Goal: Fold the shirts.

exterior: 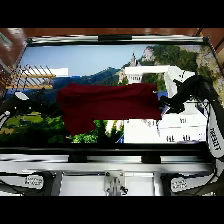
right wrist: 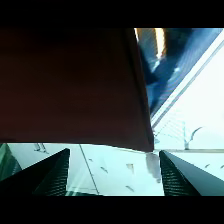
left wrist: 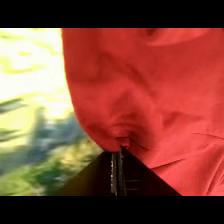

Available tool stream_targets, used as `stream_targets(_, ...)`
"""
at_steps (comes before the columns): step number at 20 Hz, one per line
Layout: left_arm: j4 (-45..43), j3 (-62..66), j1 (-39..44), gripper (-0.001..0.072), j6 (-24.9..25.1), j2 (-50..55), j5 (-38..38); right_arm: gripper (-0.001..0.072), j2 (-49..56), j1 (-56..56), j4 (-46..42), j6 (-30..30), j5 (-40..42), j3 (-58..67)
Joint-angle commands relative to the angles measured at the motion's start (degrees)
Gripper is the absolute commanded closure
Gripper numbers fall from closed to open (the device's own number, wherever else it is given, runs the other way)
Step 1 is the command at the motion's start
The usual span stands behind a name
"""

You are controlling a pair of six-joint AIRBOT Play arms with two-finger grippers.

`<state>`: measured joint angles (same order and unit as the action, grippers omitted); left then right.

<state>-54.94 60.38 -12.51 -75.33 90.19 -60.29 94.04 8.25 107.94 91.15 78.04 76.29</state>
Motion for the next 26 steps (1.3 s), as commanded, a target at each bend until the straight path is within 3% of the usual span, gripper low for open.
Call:
stream_targets(1,0.6,1.3,-0.1,0.0678,0.8,-0.8,-0.7,0.0069,1.9,1.6,0.2,0.0,-0.3,-1.1)
stream_targets(10,0.6,4.1,-0.1,0.0678,1.6,-1.5,-3.7,0.0077,6.6,0.5,3.4,0.1,-1.6,-1.1)
stream_targets(11,0.6,4.1,-0.1,0.0678,1.6,-1.7,-3.8,0.0129,7.1,-0.4,3.4,0.0,-2.6,-1.1)
stream_targets(13,0.6,4.3,-0.1,0.0678,1.7,-2.2,-3.8,0.0321,7.1,-1.9,3.4,0.0,-5.1,-1.1)
stream_targets(14,0.6,4.7,-0.1,0.0678,1.7,-2.6,-3.8,0.0480,7.1,-2.6,3.8,-0.3,-5.7,-1.0)
stream_targets(15,0.6,5.3,-0.1,0.0678,1.9,-3.0,-3.8,0.0589,6.9,-3.2,4.7,-0.2,-5.6,-1.0)
stream_targets(16,0.6,6.3,-0.1,0.0678,2.4,-3.7,-3.8,0.0628,6.2,-3.7,6.0,0.9,-5.4,-1.0)
stream_targets(20,0.6,14.4,0.0,0.0679,4.9,-11.0,-3.8,0.0629,-3.9,-4.5,7.7,7.2,-5.7,2.4)
stream_targets(23,0.6,27.5,0.7,0.0678,8.3,-21.4,-3.3,0.0629,-16.2,-4.4,7.3,12.4,-6.5,13.2)
stream_targets(26,0.6,41.8,0.7,0.0678,8.0,-32.9,3.1,0.0629,-29.3,-4.4,7.0,14.7,-16.0,24.1)
